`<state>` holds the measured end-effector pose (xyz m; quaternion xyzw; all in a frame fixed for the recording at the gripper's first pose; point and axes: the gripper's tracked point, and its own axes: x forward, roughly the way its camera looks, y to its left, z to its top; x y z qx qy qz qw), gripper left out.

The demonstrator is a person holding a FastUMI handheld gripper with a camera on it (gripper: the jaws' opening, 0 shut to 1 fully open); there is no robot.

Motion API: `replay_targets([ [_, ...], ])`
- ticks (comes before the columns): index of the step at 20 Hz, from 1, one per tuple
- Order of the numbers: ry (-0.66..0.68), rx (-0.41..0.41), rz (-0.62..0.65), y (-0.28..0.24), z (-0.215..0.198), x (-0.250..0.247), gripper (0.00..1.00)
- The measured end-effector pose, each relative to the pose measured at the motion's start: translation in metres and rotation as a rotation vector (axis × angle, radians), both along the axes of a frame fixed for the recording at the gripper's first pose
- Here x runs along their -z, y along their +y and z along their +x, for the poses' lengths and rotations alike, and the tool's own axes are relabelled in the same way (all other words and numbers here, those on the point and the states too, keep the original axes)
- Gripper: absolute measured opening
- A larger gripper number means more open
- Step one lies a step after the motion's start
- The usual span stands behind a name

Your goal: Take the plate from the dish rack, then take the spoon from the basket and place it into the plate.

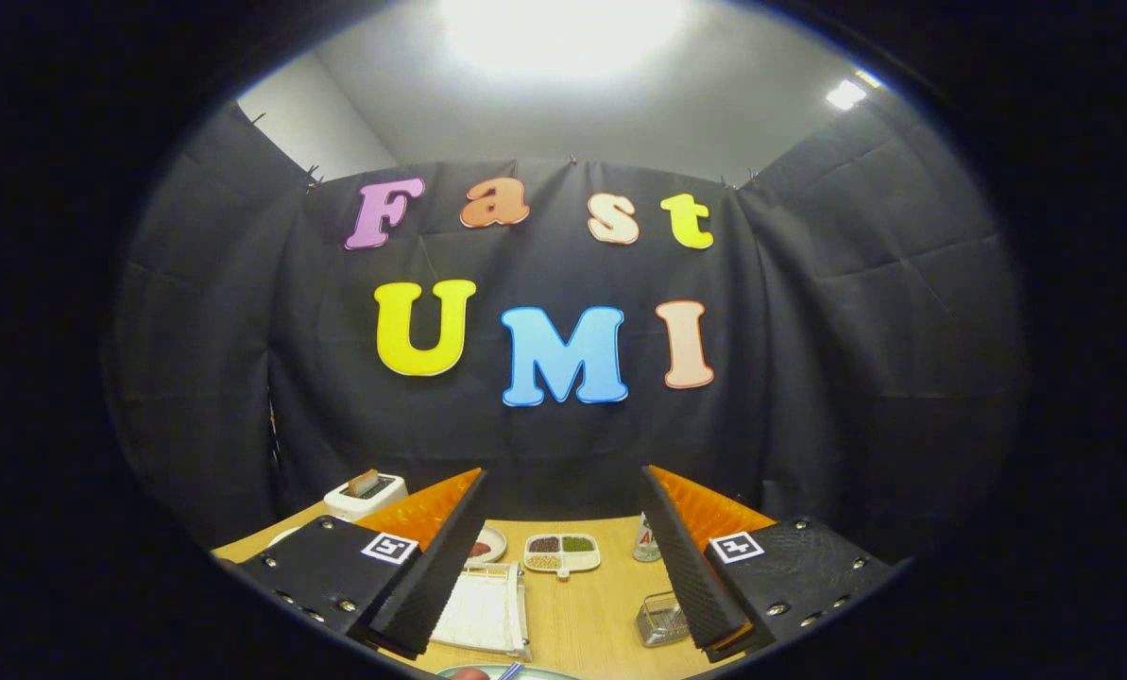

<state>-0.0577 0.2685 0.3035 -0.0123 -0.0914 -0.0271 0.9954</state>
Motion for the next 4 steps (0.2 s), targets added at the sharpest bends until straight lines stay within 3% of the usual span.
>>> replay_targets([
  [4,-0.017,0.01,0.003,-0.037,0.011,0.005,0.97],
])
